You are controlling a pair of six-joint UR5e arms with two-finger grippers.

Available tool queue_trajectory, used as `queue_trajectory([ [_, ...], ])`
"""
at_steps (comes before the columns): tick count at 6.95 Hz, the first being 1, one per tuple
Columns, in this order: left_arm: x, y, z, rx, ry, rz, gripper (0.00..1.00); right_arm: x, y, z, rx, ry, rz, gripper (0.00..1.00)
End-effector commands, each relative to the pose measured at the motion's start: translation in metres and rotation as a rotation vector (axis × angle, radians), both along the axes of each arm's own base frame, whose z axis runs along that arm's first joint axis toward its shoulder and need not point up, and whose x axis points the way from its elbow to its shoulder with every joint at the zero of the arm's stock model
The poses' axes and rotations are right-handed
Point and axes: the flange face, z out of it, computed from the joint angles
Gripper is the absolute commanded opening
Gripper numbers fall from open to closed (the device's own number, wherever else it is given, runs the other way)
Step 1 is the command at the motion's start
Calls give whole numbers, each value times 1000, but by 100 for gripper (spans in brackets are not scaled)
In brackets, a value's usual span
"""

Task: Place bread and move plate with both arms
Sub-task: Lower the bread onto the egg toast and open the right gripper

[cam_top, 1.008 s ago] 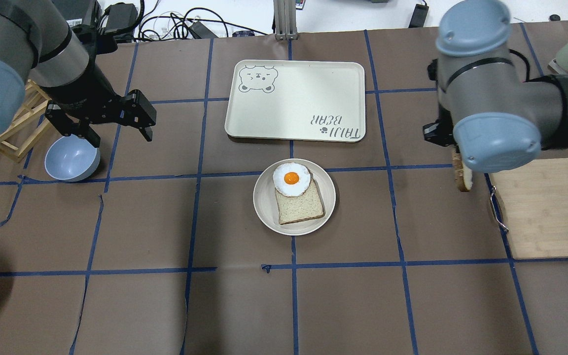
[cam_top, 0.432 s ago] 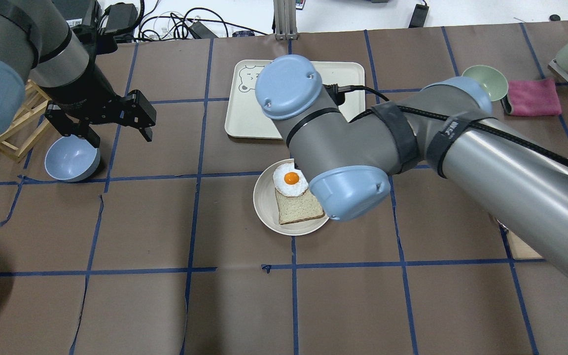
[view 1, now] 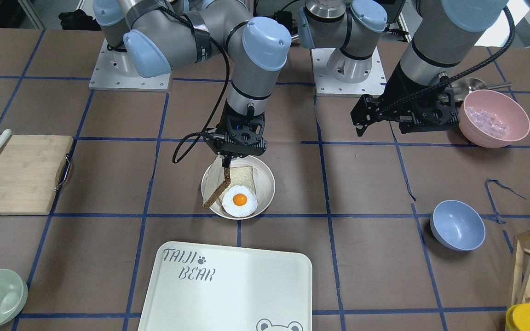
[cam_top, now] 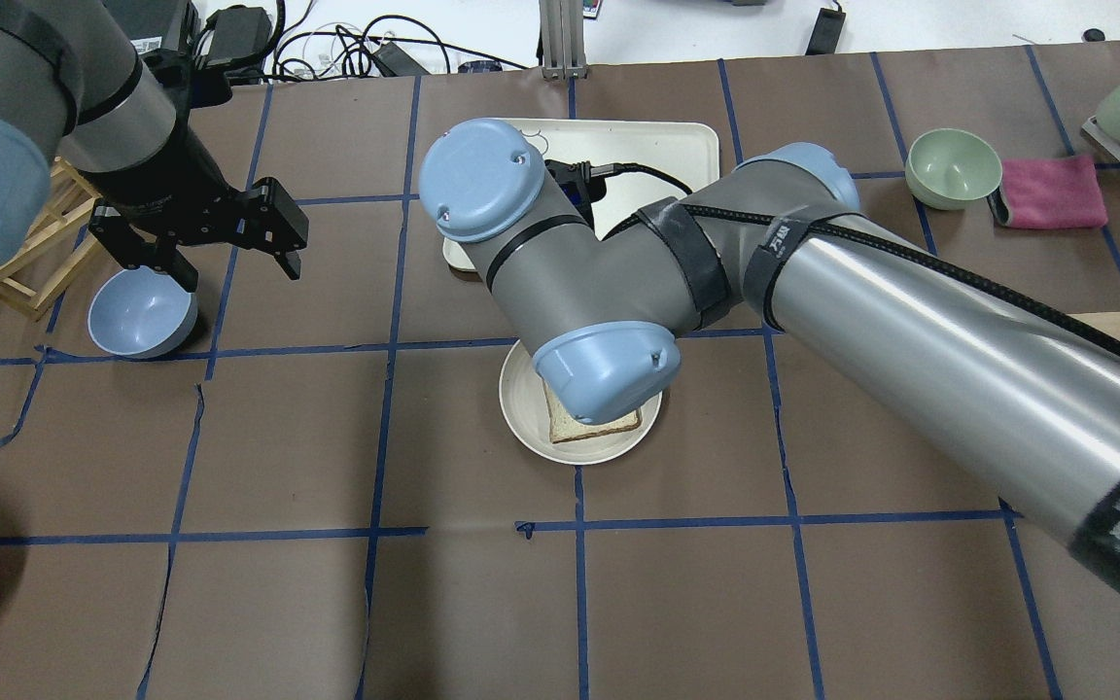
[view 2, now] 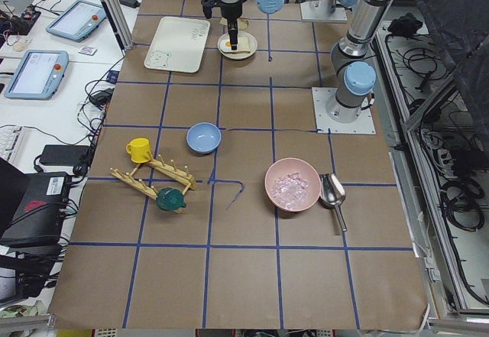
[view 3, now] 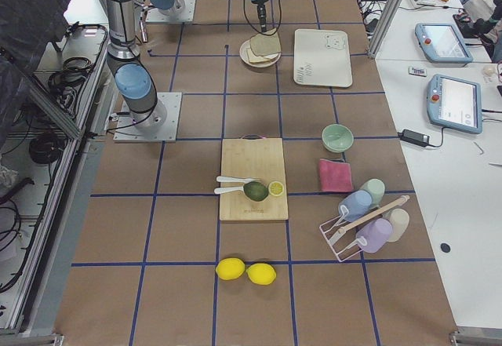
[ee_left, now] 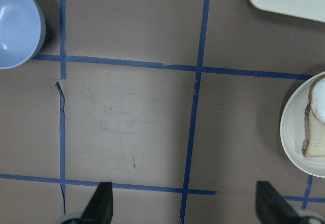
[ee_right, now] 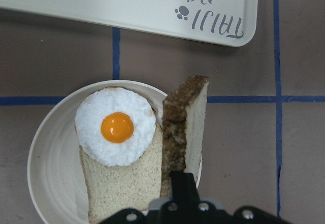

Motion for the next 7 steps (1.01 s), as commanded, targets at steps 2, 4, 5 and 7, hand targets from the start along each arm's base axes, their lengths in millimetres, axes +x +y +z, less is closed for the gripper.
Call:
queue_trajectory([
  [2,0,0,-1,3,0,0,100,9,-8,-24,17,-21,-7,0],
  [4,0,-1,-2,4,0,0,100,9,-4,-28,48,-41,-9,45],
  [5,0,-1,-2,4,2,0,100,9,-3,-24,42,-46,-7,82],
  [7,0,-1,-2,4,3,0,100,-15,-15,9,54,-152,-19,100],
])
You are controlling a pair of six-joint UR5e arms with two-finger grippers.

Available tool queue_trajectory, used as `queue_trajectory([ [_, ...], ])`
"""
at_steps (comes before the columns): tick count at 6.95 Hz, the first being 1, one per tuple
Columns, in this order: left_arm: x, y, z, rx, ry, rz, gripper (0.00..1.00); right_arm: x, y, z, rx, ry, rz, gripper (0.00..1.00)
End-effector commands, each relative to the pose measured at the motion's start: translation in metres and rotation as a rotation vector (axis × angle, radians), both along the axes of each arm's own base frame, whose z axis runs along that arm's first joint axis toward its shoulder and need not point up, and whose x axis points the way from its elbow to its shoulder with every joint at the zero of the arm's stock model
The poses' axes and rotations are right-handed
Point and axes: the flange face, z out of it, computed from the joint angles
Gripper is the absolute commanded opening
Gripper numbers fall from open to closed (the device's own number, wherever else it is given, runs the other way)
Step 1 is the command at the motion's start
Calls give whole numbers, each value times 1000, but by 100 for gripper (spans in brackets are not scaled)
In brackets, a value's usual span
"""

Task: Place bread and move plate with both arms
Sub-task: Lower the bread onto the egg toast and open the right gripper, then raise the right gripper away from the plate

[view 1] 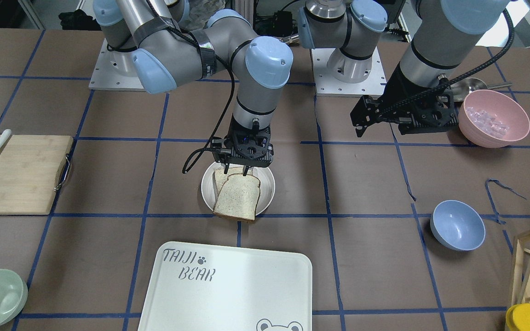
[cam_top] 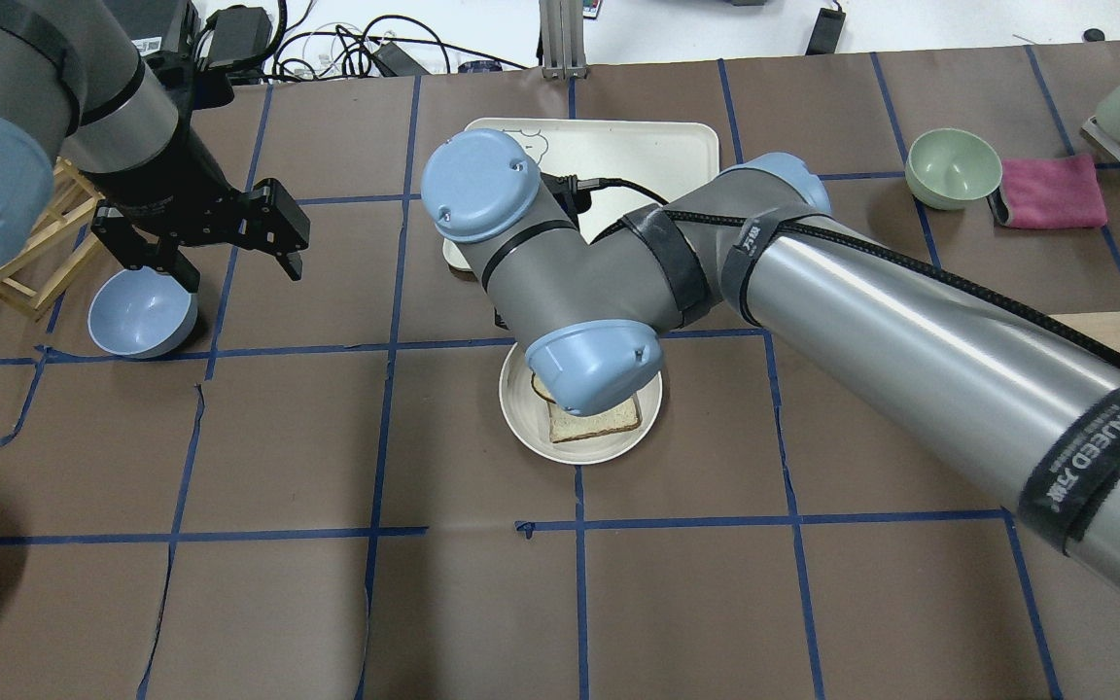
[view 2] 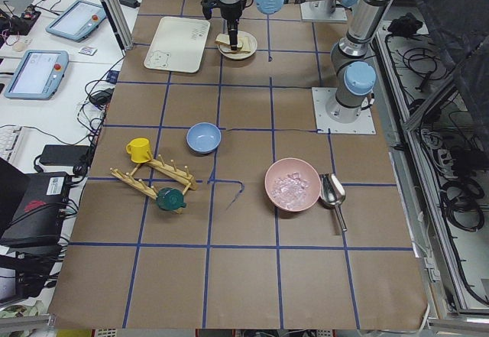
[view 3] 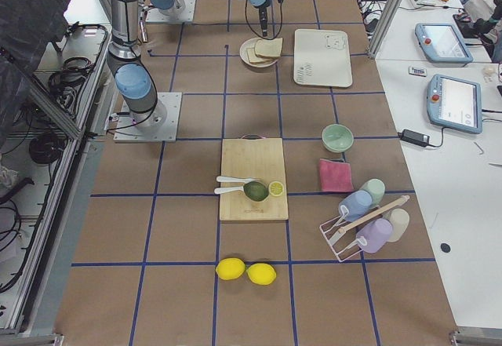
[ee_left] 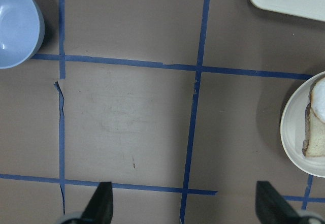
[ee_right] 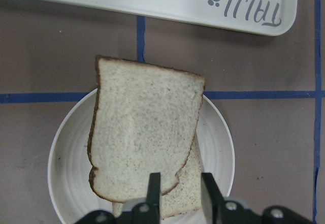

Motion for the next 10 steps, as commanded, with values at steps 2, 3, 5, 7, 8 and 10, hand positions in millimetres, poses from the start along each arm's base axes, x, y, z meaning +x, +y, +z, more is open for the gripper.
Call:
queue_trajectory([
  [2,0,0,2,-7,8,2,100,-109,-47,78,10,-71,70,100],
  [3,0,-2,-2,2,8,5,100,-139,-52,105,49,-101,79,100],
  [5,9,-9,-12,25,-3,17,100,-175,-59,153,46,-207,52,100],
  [7,14,-22,-29,35,6,28,100,-205,-69,185,73,-250,-6,100],
  [8,10,-34,-45,16,15,24,100,-206,-68,187,83,-248,-7,100],
  [10,-23,-43,-95,30,119,-12,100,-207,-65,203,56,-247,-3,100],
])
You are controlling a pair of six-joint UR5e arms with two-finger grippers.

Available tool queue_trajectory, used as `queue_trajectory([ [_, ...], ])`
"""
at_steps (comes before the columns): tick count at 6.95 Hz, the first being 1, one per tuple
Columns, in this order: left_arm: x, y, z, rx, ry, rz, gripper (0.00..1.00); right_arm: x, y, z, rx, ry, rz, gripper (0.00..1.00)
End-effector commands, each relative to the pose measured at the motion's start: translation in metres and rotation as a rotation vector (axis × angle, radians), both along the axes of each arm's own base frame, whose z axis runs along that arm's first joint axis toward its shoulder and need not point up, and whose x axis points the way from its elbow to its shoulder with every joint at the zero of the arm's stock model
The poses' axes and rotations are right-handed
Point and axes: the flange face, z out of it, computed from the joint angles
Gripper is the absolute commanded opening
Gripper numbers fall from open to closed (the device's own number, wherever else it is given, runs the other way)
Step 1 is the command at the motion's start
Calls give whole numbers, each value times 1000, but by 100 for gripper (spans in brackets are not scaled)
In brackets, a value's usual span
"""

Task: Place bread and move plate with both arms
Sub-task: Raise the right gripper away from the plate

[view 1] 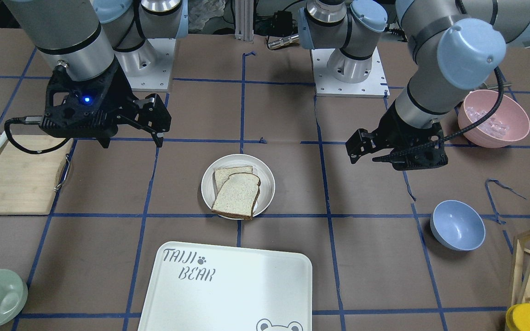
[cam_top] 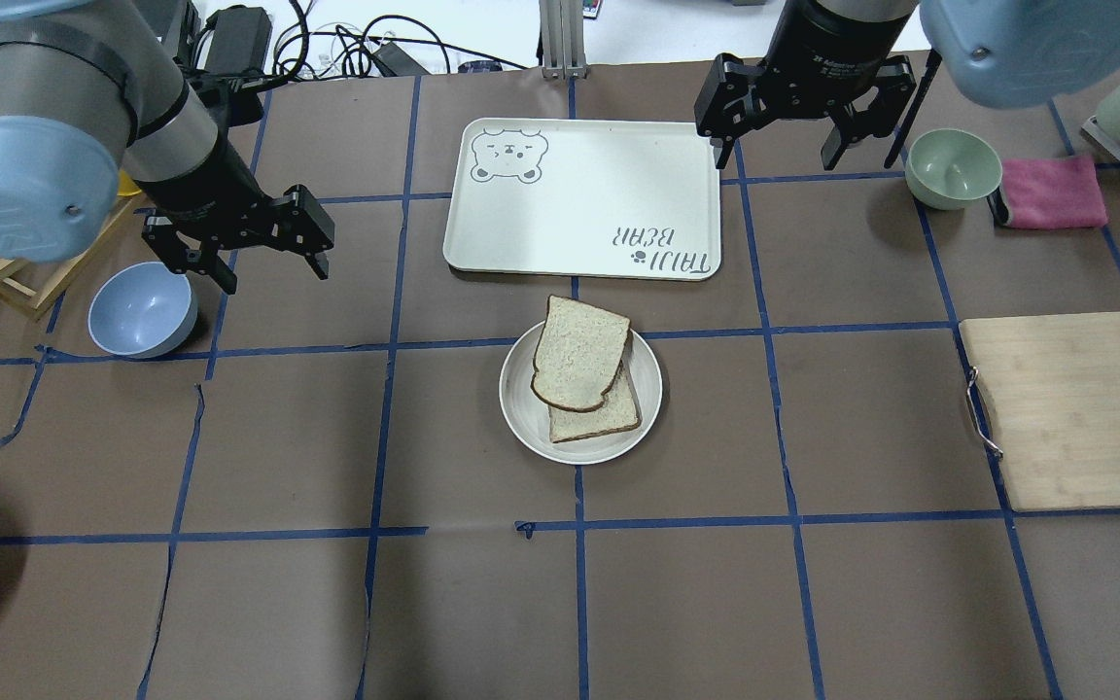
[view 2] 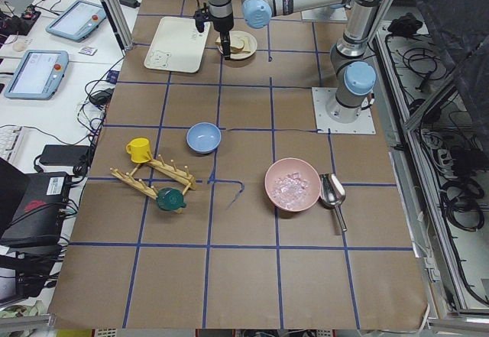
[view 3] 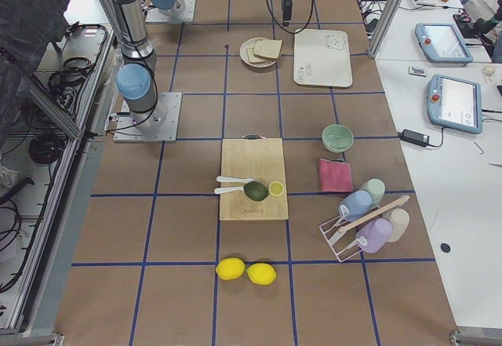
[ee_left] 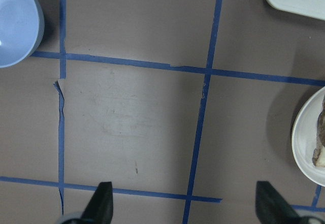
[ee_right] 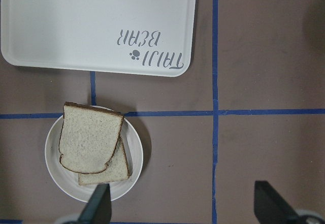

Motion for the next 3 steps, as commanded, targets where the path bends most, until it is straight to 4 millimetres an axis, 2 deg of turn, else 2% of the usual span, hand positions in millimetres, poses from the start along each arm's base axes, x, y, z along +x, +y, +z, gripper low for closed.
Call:
queue_trajectory([
  [1,-46,-5,-54,-18,50,-75,100,-9,7,9,28,35,27,100],
  [2,-70,-10,-77,-61,57,-112,100,-18,5,10,20,110,71,100],
  [3,-87,-10,-104,-68,58,-143,87,-21,4,12,9,116,71,100],
])
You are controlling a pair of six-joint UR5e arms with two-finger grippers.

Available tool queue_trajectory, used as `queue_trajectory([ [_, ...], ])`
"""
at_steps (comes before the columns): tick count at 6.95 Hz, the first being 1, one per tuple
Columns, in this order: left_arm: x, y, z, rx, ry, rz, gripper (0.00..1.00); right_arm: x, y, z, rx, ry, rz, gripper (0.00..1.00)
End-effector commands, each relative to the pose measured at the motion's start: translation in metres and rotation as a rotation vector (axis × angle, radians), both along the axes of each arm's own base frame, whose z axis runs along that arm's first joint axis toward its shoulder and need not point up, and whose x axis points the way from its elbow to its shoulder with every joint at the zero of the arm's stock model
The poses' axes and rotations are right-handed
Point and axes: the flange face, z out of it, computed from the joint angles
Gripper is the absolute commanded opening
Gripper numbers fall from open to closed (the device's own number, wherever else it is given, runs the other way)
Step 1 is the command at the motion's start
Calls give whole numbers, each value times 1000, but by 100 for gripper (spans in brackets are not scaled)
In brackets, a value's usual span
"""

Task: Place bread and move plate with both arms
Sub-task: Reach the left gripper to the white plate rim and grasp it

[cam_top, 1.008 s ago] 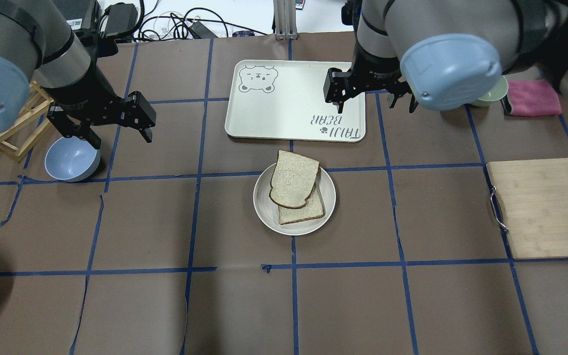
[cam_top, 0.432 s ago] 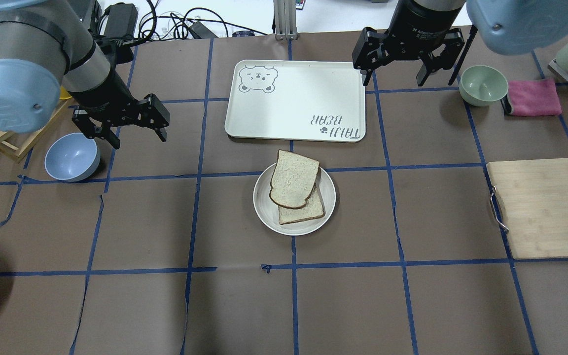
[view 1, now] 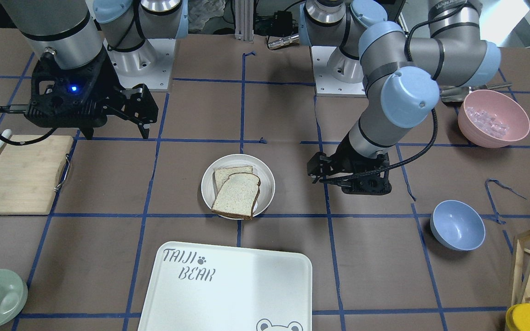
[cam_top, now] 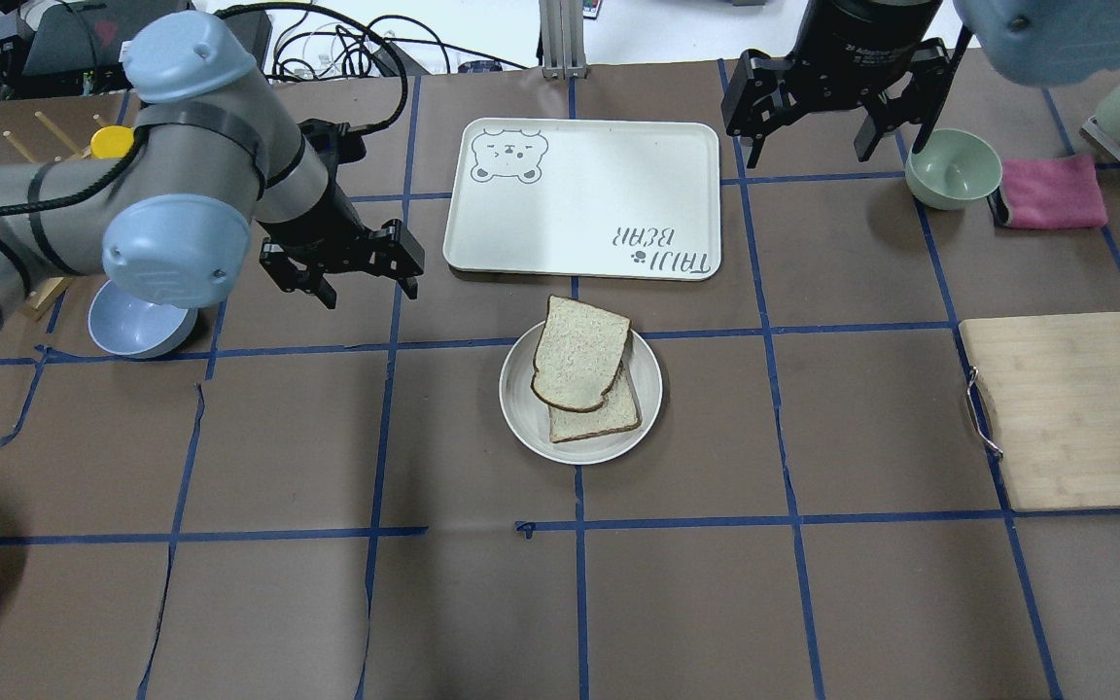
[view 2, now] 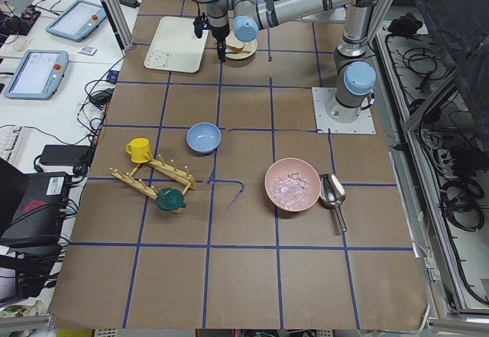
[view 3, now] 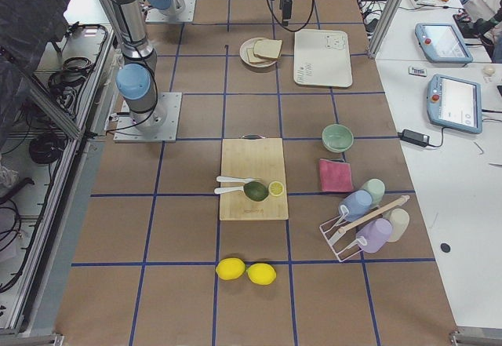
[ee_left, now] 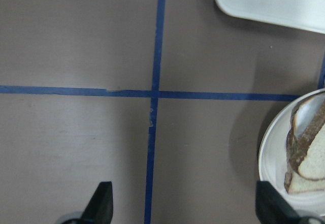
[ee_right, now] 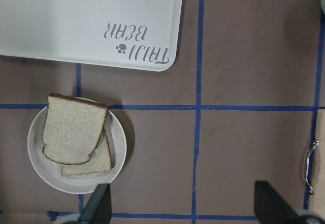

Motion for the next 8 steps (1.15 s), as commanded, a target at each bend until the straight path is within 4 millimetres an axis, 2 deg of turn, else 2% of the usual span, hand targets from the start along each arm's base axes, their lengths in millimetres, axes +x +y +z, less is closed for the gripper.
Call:
queue_trajectory([
  [1,-41,3,-51,3,4,-72,64,-9,-3,4,-26,35,16,100],
  [2,-57,8,-66,24,3,-100,63,-11,-3,4,-28,35,12,100],
  [4,-74,12,-91,91,124,-87,60,-14,-4,4,-26,36,5,100],
  [5,-74,15,-102,100,126,-64,60,-14,-5,6,-33,35,14,100],
  [7,-72,34,-130,102,124,-66,62,-14,-6,6,-42,38,20,100],
  [8,-72,36,-135,98,127,-64,62,-14,-6,6,-47,37,22,100],
])
